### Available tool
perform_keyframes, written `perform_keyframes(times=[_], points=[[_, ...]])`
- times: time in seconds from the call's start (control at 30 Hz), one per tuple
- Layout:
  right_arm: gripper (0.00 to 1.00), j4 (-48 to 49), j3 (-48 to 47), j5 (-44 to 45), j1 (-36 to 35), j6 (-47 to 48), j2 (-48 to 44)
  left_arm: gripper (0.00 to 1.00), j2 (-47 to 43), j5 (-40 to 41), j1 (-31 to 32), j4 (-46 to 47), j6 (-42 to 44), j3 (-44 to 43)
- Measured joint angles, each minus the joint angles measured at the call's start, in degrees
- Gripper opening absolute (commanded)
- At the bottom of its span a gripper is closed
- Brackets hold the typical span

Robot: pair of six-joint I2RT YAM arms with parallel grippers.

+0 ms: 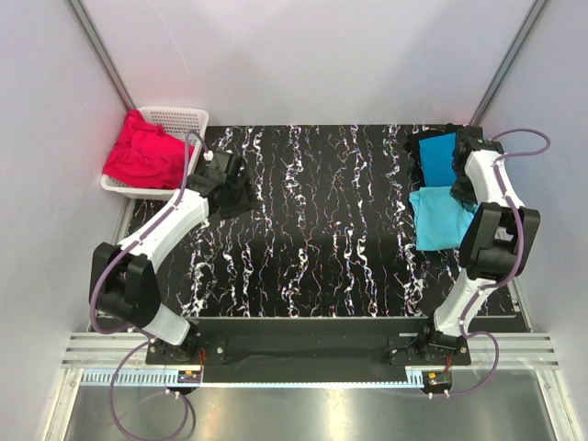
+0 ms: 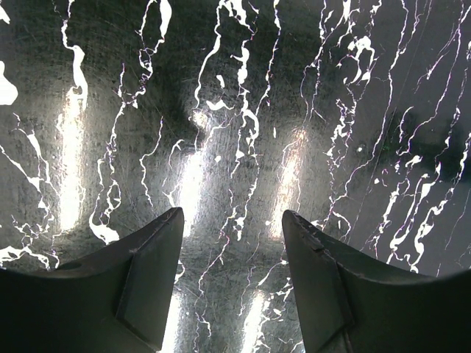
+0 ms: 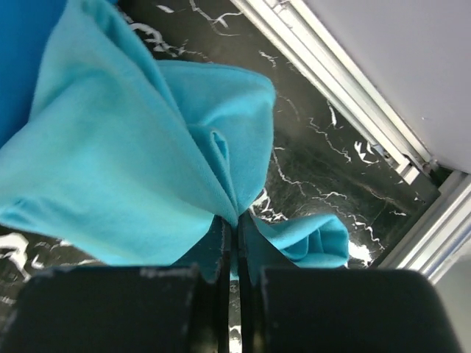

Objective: Fold and stack the t-shirts
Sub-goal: Neatly place the folded tshirt to the corner

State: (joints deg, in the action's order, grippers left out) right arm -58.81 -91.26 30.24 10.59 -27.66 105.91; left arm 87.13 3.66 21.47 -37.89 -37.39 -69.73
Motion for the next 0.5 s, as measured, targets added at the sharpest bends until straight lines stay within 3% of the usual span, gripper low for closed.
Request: perform_keyframes(times=[0.5], points=[[0.00,-2.6,-1.1,8.2,6.1,-1.7,7.7,0.62,-0.1,0.3,0.0,-0.2,0.1,-0.1]])
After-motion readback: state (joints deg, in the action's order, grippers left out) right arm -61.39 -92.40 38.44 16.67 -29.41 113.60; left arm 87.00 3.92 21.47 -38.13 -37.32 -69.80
